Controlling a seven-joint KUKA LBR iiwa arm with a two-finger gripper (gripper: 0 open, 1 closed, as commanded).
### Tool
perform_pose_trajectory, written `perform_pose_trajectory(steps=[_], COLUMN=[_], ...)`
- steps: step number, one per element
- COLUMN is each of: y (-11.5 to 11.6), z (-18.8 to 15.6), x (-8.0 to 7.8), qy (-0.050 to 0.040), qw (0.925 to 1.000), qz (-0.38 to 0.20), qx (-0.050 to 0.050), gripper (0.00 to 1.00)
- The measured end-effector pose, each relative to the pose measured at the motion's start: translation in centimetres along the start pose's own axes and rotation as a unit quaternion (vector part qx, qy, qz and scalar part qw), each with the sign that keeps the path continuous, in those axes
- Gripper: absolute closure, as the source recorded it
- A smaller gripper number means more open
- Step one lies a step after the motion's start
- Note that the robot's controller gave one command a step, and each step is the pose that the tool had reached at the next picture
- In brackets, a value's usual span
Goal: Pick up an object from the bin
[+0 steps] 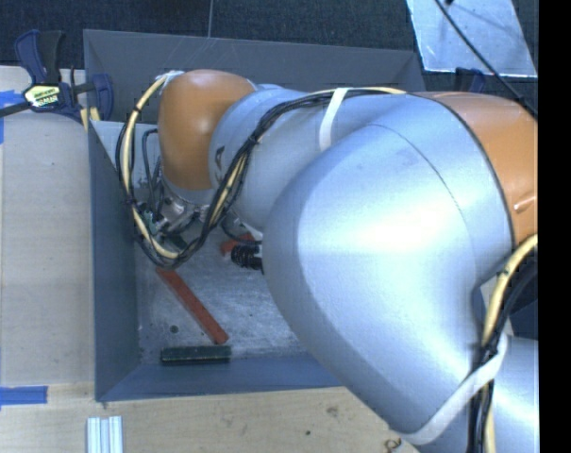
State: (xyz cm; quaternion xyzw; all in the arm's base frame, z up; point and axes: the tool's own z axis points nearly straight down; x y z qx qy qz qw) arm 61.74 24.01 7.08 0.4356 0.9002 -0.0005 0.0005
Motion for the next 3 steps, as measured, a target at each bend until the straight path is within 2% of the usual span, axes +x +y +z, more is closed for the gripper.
perform_pose_trajectory(steps=[3], y=[0.3], z=[-12.7], x=[-0.4], qy=[-0.0009], qw=[1.0000], qz=[-0.006], qx=[-0.004], gripper=[1.00])
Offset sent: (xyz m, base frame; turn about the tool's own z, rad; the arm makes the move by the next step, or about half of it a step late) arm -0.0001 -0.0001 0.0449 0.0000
